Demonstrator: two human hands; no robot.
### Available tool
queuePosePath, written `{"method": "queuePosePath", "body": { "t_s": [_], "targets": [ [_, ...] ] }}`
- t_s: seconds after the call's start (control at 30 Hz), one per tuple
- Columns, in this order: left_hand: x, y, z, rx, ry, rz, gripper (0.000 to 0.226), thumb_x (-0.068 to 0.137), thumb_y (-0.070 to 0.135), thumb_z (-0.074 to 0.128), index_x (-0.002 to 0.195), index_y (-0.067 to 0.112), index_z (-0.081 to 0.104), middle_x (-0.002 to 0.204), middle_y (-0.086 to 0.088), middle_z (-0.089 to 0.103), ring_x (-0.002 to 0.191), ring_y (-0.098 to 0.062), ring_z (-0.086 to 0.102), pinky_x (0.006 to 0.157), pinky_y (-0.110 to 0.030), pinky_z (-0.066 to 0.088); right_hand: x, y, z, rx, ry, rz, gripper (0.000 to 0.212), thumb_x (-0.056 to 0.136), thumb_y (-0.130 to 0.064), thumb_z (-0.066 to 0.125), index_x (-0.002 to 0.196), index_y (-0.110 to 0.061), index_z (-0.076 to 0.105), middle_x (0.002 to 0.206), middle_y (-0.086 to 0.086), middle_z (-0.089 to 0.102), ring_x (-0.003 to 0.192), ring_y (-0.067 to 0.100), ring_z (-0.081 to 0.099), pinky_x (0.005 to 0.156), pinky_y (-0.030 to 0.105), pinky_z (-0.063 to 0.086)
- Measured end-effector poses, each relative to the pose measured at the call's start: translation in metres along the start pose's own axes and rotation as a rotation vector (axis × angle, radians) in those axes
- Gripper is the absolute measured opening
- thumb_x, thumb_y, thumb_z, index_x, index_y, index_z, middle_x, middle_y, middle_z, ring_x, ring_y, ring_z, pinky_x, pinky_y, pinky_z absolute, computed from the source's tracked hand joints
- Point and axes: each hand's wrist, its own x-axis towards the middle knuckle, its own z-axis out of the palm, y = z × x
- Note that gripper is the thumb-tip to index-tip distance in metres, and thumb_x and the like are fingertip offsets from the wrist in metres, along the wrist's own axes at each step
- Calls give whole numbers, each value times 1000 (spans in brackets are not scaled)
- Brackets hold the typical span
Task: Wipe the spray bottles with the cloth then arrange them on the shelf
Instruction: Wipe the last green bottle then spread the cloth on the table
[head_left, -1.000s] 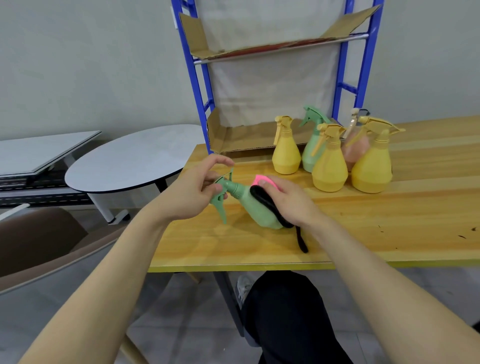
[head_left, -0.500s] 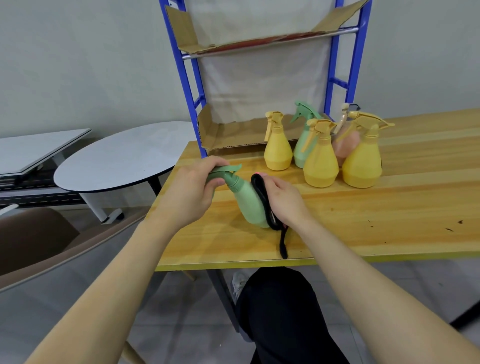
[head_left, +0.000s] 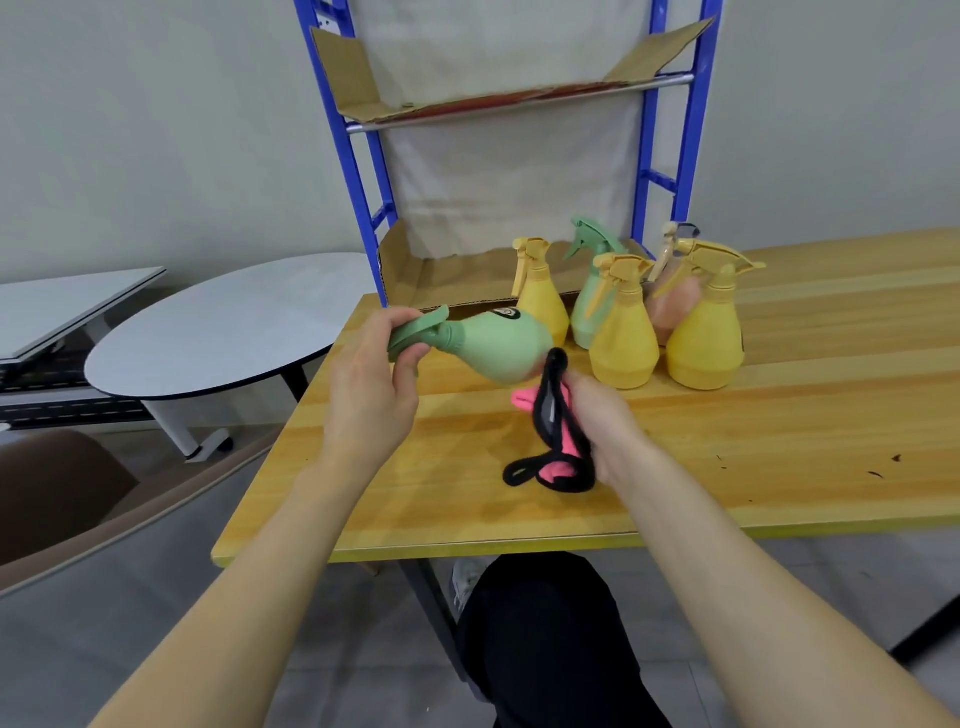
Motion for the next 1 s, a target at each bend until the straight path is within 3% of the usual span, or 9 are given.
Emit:
{"method": "queuePosePath", "body": {
  "t_s": [0.07, 0.13, 0.2, 0.33, 0.53, 0.67, 0.83, 0.93, 1.0],
  "targets": [
    [9, 0, 7, -5, -1, -13, 23, 104, 7, 67, 126, 7, 65, 112, 8, 69, 98, -5, 60, 90, -6, 41, 7, -1, -11, -234, 121, -122, 62, 109, -56, 44, 92, -6, 77, 84, 11, 81, 86, 33, 78, 78, 41, 59],
    [21, 3, 16, -1, -30, -24, 24, 105, 9, 66, 128, 9, 66, 116, 3, 72, 102, -9, 63, 91, -6, 41, 12, -2, -24, -533, 334, -358, 64, 111, -53, 40, 70, -8, 63, 72, 13, 71, 74, 37, 67, 61, 40, 48],
    [34, 9, 28, 6, -75, -41, 24, 105, 11, 65, 129, 12, 66, 120, 2, 73, 107, -12, 64, 94, -12, 42, 16, -3, -36, -744, 496, -549, 61, 112, -51, 35, 71, -11, 56, 68, 10, 62, 67, 33, 60, 54, 37, 36],
    [61, 22, 57, 20, -169, -68, 24, 105, 11, 65, 129, 15, 67, 120, 2, 74, 109, -16, 66, 95, -25, 50, 29, 12, -55, -918, 399, -514, 63, 113, -48, 28, 71, -13, 60, 66, 6, 62, 66, 27, 63, 58, 35, 42],
    [95, 46, 91, 58, -284, -113, 31, 105, 14, 67, 136, 14, 70, 127, -4, 74, 118, -23, 67, 105, -43, 57, 38, 14, -64, -809, 329, -387, 63, 112, -48, 36, 66, -12, 57, 69, 7, 64, 67, 25, 60, 58, 35, 37],
    [109, 58, 109, 101, -374, -129, 28, 104, 14, 68, 131, 14, 74, 123, -8, 76, 116, -28, 68, 97, -32, 52, 38, 15, -65, -769, 348, -378, 61, 111, -51, 37, 68, -14, 57, 71, 6, 65, 68, 26, 61, 60, 36, 39],
    [125, 64, 117, 153, -463, -152, 34, 105, 22, 68, 139, 18, 72, 130, -14, 73, 116, -33, 67, 92, -34, 53, 28, 10, -65, -754, 324, -407, 55, 114, -41, 33, 67, -18, 50, 70, 6, 60, 67, 23, 55, 61, 39, 41],
    [120, 63, 116, 180, -477, -145, 45, 101, 28, 75, 144, 17, 68, 136, -13, 69, 126, -34, 62, 107, -45, 53, 23, 8, -66, -678, 322, -372, 50, 113, -33, 30, 70, -13, 45, 69, 8, 51, 67, 25, 47, 63, 42, 36],
    [108, 65, 108, 184, -357, -83, 44, 100, 29, 75, 142, 17, 68, 138, -6, 64, 133, -27, 57, 115, -44, 47, 21, 8, -69, -640, 327, -358, 48, 113, -31, 30, 73, -11, 46, 72, 6, 50, 66, 21, 44, 64, 41, 34]
  ]
}}
